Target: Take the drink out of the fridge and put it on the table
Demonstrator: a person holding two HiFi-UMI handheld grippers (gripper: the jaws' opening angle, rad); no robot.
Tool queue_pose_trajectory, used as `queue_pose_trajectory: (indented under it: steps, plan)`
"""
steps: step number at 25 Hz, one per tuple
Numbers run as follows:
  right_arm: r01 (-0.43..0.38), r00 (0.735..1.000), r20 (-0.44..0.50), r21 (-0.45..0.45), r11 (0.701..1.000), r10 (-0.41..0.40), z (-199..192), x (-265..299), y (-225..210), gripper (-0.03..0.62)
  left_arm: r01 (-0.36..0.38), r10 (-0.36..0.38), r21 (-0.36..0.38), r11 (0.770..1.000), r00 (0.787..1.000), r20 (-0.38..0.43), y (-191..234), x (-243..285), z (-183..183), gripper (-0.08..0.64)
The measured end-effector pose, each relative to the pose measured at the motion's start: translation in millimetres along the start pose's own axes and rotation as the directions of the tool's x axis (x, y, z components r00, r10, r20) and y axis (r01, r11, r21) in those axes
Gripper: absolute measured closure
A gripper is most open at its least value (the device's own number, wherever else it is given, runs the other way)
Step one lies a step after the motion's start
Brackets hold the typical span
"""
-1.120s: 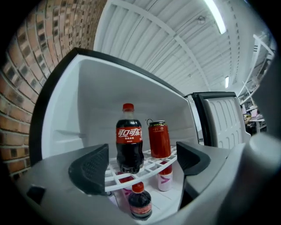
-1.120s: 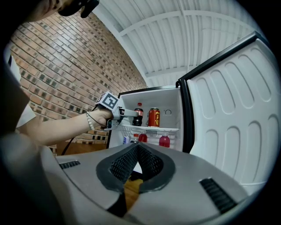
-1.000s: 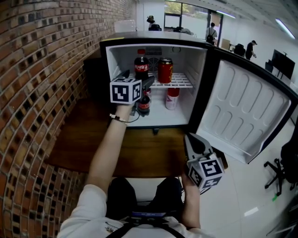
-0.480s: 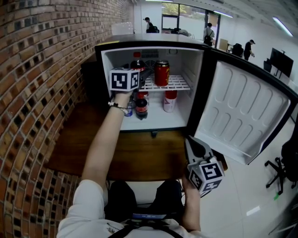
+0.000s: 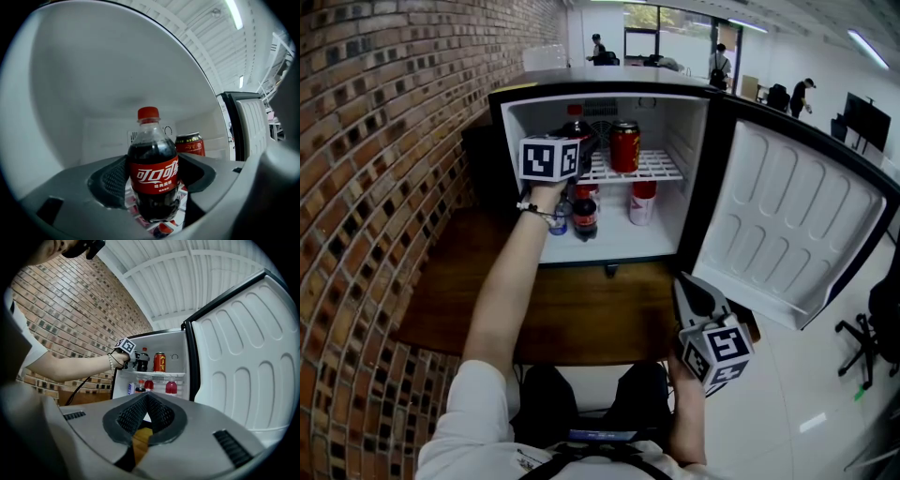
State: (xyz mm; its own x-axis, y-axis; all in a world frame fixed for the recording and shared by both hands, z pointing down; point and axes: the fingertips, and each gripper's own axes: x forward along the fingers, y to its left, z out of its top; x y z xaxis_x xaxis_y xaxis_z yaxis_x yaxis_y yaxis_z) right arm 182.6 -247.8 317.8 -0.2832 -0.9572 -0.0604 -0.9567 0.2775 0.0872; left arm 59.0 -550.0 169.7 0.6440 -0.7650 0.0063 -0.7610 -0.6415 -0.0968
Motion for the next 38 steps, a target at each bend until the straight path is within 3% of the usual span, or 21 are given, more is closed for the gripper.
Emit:
queue_pose_trajectory:
  steps: [11,21,28,38]
  plan:
    - [-0.009,1.0,0.021,-0.011,1.0,0.009,7.4,-4.6,7.8,0.575,0.02,-0.019,-0.013,1.0,0.999,0.038,-14.3,-24.5,9.2,0.252]
    - [-0.031,0.999,0.033,-0.018,0.999,0.031,14.0,-10.0,21.0,0.575,0.079,-0.08,0.011,0.997,0.991,0.111,-44.3,-83.4,12.0,0.252]
    - [-0.047,0.998,0.029,-0.025,0.999,0.048,13.8,-7.3,30.0,0.575,0.109,-0.107,-0.007,0.994,0.986,0.127,-60.3,-120.4,-19.9,0.253]
    - [-0.076,0.997,0.008,-0.036,0.996,0.076,11.7,3.4,39.7,0.575,0.09,-0.086,-0.065,0.994,0.994,0.067,-62.6,-149.0,-98.5,0.252]
